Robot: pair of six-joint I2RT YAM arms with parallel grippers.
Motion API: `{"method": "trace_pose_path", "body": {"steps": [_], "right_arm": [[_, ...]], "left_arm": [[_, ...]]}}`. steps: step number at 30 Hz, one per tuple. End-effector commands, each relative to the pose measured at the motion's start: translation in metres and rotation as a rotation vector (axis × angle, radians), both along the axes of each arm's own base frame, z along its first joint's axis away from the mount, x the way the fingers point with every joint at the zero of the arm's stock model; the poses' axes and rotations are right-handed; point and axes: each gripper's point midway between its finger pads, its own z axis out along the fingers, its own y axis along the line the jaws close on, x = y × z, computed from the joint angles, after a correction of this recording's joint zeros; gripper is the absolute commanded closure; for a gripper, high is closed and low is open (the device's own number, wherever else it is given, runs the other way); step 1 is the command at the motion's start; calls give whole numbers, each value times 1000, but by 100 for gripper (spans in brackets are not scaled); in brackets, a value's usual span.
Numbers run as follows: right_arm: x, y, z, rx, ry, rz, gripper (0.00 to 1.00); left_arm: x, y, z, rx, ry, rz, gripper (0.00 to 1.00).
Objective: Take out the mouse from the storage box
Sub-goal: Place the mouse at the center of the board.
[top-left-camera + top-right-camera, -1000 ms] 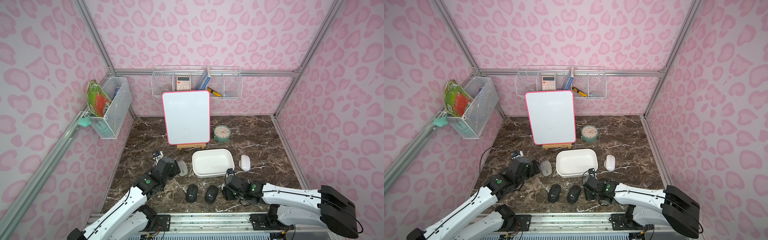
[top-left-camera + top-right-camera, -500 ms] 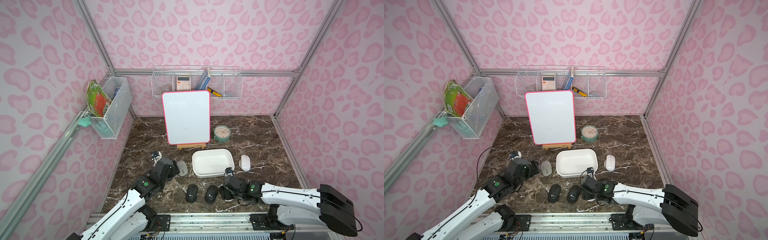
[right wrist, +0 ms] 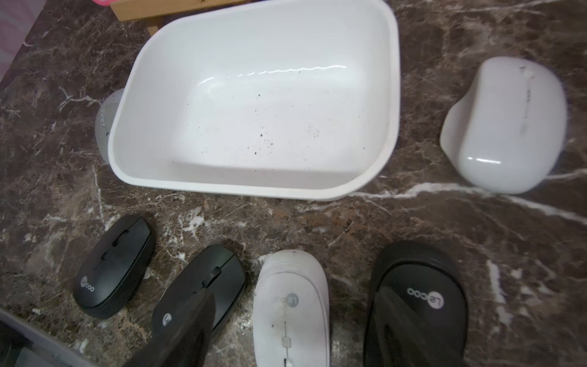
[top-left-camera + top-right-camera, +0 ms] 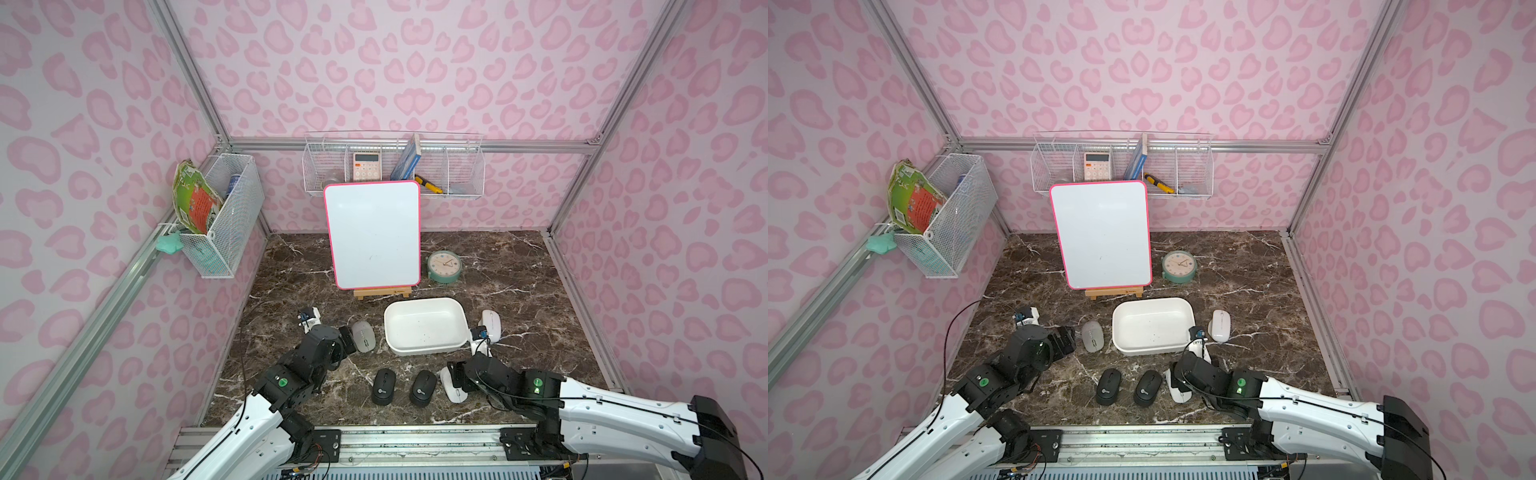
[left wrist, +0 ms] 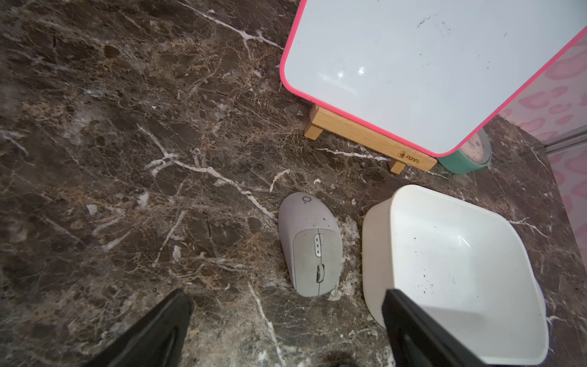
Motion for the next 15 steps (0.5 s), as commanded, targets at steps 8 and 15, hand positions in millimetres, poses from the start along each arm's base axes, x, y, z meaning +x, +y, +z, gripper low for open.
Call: {"method": "trace_pose_path", "body": {"steps": [8,15], "right_arm": [[59,-73,26,7,-155,-256,15],[77,-77,24,52,-208,-236,2]], "left_arm": [[6,8,28,25,-112,15,1],[32,-6,26,53,-133,9,1]]}}
